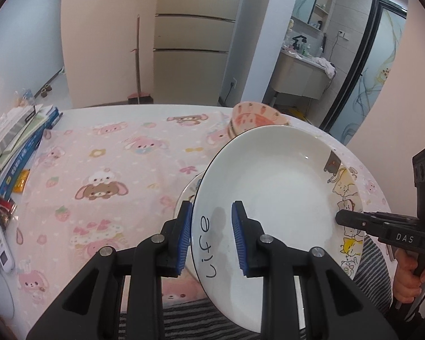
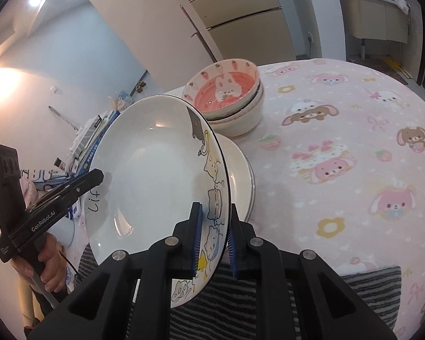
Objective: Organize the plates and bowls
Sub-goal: 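Lift the plate with both grippers and carry it toward the plate stack, then lower the held 'Life' plate onto the plate stack with both grippers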
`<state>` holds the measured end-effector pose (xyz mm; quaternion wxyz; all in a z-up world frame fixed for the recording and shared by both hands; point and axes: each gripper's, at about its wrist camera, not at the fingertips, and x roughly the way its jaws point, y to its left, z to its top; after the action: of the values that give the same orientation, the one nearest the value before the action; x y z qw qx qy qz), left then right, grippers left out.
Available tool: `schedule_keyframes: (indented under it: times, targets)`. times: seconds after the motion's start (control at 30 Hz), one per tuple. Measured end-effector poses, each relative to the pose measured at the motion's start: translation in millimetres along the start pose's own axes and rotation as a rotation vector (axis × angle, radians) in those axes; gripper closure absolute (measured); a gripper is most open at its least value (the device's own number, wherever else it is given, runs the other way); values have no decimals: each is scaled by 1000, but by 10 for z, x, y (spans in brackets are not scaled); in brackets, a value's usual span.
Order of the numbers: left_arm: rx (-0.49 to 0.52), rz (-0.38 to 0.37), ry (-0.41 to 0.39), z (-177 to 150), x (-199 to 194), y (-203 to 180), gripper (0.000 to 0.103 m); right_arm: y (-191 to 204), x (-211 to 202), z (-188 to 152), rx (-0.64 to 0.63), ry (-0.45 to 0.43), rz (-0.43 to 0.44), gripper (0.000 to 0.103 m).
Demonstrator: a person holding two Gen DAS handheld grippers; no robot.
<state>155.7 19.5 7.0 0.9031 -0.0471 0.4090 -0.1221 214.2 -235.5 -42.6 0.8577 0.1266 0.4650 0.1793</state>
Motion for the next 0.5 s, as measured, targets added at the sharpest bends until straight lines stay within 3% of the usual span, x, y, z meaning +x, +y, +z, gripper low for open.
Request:
schedule_keyframes:
  times: [0.23,0.5]
  targets:
    - [-32,14,27,-130,131,230,78,156,204,19,-22,14,-36,85]
    - [-32,11,58,-184,361,263,78,55,390,31,4,37,-72,83]
